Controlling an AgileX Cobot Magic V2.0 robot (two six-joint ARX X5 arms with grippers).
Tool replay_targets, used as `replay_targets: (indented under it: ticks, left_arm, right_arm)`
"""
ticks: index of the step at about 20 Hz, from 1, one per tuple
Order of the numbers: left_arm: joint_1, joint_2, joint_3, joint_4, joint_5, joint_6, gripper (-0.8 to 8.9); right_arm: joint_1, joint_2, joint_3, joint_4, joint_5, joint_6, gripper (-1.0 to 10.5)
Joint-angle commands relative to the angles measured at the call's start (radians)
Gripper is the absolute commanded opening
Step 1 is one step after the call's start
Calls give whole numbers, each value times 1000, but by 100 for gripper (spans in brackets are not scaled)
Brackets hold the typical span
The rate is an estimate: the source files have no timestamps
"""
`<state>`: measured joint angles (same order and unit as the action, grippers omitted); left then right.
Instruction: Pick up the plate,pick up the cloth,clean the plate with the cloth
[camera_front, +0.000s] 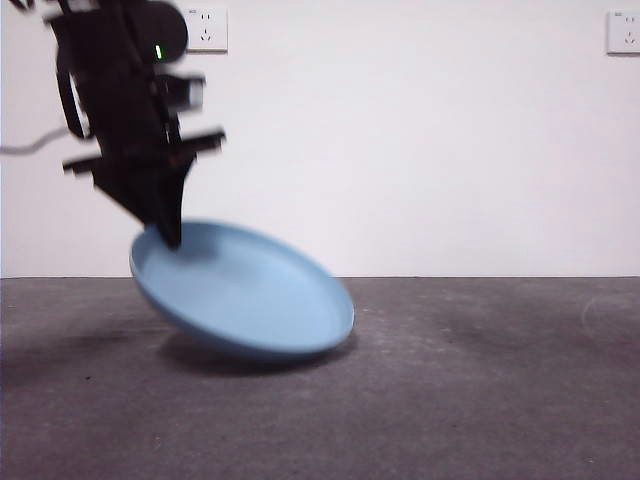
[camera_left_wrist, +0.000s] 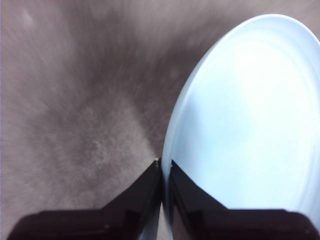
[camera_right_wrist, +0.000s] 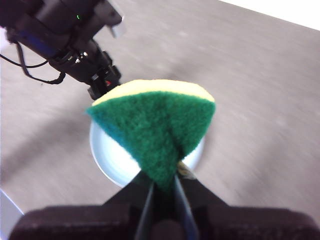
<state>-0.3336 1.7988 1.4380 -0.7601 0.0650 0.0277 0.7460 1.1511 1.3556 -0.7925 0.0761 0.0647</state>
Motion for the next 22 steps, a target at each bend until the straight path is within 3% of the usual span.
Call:
replay_targets:
  ticks: [1,5,6,8,9,14,19,22]
  left_arm:
    - [15,67,0,28,-18,10,-8]
    - [21,131,0,33,-49,10,6]
    - [21,138,0,32,-66,10,73]
    - [21,143,0,30,-100,5,417]
    - [21,143,0,25,-127,0,536]
    - [17,64,0,-53,-109,-1,539]
    - [-13,-226,0,5,-83,-67,533]
    - [-24,-375,-6,7,-87,-85,533]
  right_arm:
    - [0,-20,-9,-56,28,10,-12]
    - [0,-27,-9,-148,38,14,-12]
    - [0,-27,-9,-153,37,15,-12]
    - [0,-27,-9,-153,36,17,-12]
    - [0,-27,-9,-154,35,18,-12]
    - [-10,0,-9,-156,83,21,-12]
    - [-76,169,-10,-149,85,54,-12]
    - [-152,301,-10,-81,40,44,-12]
